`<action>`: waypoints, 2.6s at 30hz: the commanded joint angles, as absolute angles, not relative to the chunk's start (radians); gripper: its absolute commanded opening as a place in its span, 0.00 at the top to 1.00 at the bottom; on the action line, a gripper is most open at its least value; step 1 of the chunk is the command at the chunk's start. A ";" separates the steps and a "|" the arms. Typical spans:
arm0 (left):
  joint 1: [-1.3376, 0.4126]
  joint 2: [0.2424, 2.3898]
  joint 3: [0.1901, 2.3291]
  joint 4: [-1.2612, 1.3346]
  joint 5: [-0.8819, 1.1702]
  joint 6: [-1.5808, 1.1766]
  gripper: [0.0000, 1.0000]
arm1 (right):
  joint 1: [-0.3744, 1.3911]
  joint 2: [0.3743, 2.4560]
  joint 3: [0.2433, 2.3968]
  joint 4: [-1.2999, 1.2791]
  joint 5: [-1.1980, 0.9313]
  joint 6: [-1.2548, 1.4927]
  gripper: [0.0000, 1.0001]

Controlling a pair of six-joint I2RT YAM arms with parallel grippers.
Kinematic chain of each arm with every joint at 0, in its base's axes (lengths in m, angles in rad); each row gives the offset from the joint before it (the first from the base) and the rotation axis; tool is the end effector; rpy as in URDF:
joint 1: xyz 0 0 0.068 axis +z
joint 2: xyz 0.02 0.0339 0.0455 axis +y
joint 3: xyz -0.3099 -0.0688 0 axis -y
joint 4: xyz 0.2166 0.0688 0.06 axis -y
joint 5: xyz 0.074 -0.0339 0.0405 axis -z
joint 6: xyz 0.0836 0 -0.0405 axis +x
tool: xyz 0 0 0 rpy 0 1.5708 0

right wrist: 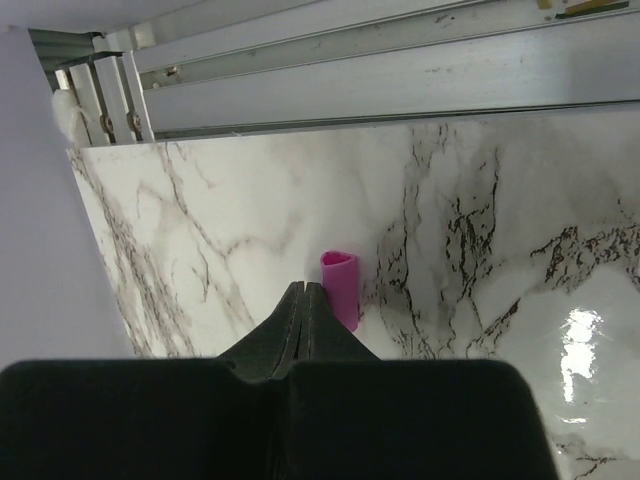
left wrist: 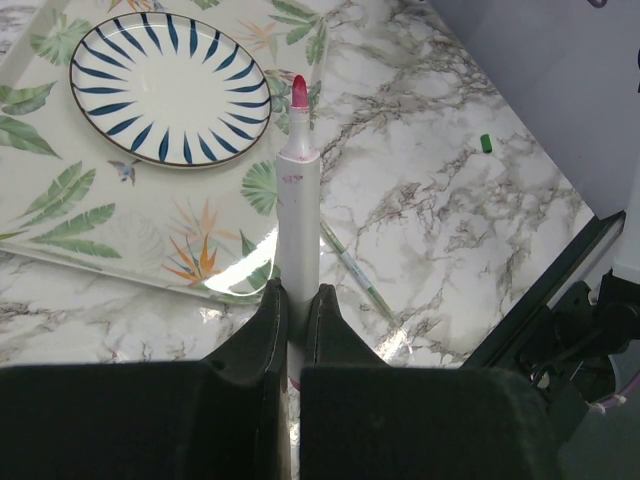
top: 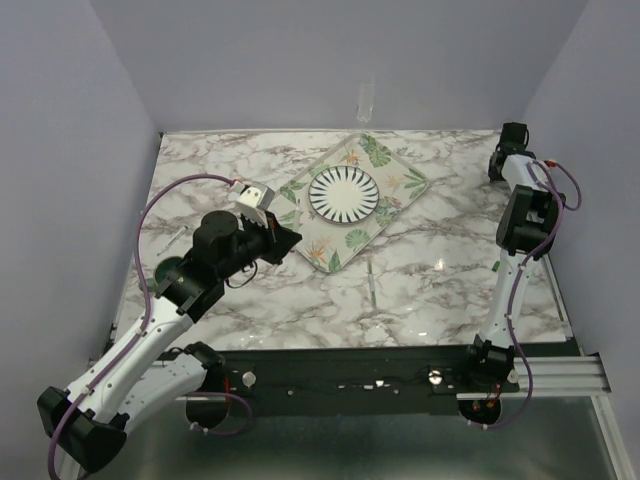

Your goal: Insert the pens into the pen caps

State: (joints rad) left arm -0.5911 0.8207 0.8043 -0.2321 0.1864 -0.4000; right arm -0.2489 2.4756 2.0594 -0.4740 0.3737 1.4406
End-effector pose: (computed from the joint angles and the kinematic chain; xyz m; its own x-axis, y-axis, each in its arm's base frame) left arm 0.1389 -0.1119 0.3583 -0.4594 -0.1525 -0.8750 0.5622 0.7127 -0.4194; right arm 0.5561 -0.1728 0.1543 0.3504 0.8634 -0.3630 0.8056 -0.0800 0.5871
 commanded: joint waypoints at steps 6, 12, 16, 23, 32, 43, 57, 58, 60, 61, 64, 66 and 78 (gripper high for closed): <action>-0.588 0.799 0.792 -0.212 0.175 -0.393 1.00 | -0.255 2.430 2.054 -0.555 0.463 1.405 0.99; -0.589 0.788 0.790 -0.209 0.184 -0.396 1.00 | -0.255 2.378 1.996 -0.560 0.465 1.408 0.99; -0.589 0.773 0.787 -0.203 0.189 -0.397 1.00 | -0.255 2.338 1.928 -0.554 0.463 1.417 0.99; -0.589 0.755 0.785 -0.196 0.204 -0.400 1.00 | -0.255 2.261 1.791 -0.568 0.451 1.465 0.99; -0.589 0.727 0.776 -0.192 0.212 -0.403 1.00 | -0.253 2.204 1.678 -0.228 0.391 1.321 0.99; -0.589 0.738 0.778 -0.198 0.193 -0.397 1.00 | -0.253 2.304 1.802 -0.268 0.374 1.417 0.99; -0.589 0.755 0.782 -0.201 0.178 -0.391 1.00 | -0.255 2.352 1.828 -0.433 0.400 1.536 0.99; -0.589 0.755 0.782 -0.202 0.175 -0.391 1.00 | -0.255 2.353 1.829 -0.437 0.403 1.542 0.99; -0.589 0.753 0.784 -0.204 0.173 -0.388 1.00 | -0.258 2.349 1.819 -0.453 0.410 1.563 0.99; -0.589 0.753 0.784 -0.207 0.169 -0.387 1.00 | -0.259 2.344 1.818 -0.453 0.420 1.563 0.99; -0.589 0.753 0.785 -0.210 0.160 -0.384 1.00 | -0.270 2.342 1.832 -0.472 0.436 1.552 0.99; -0.589 0.752 0.785 -0.212 0.155 -0.382 1.00 | -0.275 2.338 1.832 -0.472 0.443 1.539 0.99; -0.589 0.753 0.787 -0.212 0.146 -0.377 1.00 | -0.273 2.364 1.919 -0.629 0.453 1.569 0.99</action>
